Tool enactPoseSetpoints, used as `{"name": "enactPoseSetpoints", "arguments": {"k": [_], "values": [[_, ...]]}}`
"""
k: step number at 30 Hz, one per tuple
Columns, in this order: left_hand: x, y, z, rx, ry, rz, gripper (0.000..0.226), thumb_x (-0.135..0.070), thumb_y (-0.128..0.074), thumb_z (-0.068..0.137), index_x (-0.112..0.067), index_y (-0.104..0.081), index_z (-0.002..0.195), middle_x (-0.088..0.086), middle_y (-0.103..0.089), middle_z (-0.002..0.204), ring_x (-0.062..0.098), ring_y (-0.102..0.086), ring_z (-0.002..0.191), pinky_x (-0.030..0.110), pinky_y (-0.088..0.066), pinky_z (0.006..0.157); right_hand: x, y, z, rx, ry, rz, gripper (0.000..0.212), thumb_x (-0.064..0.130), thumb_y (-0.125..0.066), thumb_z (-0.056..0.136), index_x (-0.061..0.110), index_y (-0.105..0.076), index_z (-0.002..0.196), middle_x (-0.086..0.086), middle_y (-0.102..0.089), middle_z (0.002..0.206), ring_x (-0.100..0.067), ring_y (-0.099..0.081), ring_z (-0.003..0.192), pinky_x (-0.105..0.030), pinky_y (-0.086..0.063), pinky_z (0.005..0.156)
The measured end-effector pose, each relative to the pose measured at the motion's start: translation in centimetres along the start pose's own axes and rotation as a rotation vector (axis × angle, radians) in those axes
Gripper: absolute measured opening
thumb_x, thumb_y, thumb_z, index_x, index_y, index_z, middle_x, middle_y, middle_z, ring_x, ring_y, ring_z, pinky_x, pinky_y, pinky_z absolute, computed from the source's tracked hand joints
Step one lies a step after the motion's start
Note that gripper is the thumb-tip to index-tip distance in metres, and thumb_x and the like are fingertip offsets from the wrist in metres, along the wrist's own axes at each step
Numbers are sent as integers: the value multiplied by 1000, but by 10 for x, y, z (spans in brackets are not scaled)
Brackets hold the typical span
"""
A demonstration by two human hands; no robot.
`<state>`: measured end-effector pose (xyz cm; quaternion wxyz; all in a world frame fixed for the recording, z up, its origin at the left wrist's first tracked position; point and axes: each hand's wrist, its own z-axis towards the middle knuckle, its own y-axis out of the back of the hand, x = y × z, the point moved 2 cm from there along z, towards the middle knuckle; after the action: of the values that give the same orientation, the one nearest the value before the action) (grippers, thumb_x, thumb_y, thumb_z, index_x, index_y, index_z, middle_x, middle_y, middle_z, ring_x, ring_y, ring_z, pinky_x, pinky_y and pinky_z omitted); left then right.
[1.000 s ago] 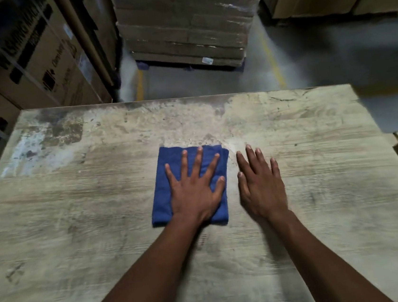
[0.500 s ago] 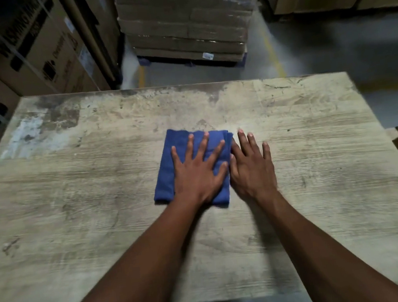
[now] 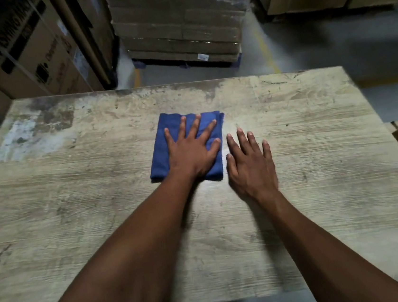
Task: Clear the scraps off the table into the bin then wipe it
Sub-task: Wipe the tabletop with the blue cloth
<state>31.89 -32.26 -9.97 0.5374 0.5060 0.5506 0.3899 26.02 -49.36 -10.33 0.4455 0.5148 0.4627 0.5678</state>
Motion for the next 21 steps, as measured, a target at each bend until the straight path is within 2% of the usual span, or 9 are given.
{"name": "enactPoseSetpoints", "arguments": {"k": [4,10,13,17,21], "values": [[3,-3,-13,-13,20,-11,66,-74,-13,105,-57,4,167,-11,9,181,25,16,167,72,11,126,0,0,-1,12,-3,-7,64,51,-20,111,33,-16,172,3,-6,182,-20,-4,168,-54,-6,134],[33,-10,-122,-12,42,1,67,-75,-10,103,-59,9,165,-15,15,180,22,22,165,69,10,127,16,1,-16,66,-69,5,71,58,-16,110,28,-6,174,0,4,182,-24,6,168,-57,1,134],[54,-8,-149,4,62,30,67,-76,-10,104,-60,16,163,-15,20,178,21,24,164,69,11,127,35,-5,-34,70,-75,-8,77,63,-12,108,25,0,174,-5,11,181,-26,11,167,-58,5,133],[67,-4,-125,-12,95,23,67,-77,-11,103,-61,14,163,-16,18,179,22,23,165,70,11,126,44,-9,-37,76,-76,-19,76,64,-16,109,27,-1,173,-7,12,181,-26,13,167,-60,5,132],[88,10,-58,-49,165,-26,68,-77,-14,102,-61,4,165,-15,9,181,22,16,167,71,10,126,44,-9,-35,63,-63,-23,76,66,-17,108,30,-4,173,-7,10,181,-26,11,167,-62,3,132]]}}
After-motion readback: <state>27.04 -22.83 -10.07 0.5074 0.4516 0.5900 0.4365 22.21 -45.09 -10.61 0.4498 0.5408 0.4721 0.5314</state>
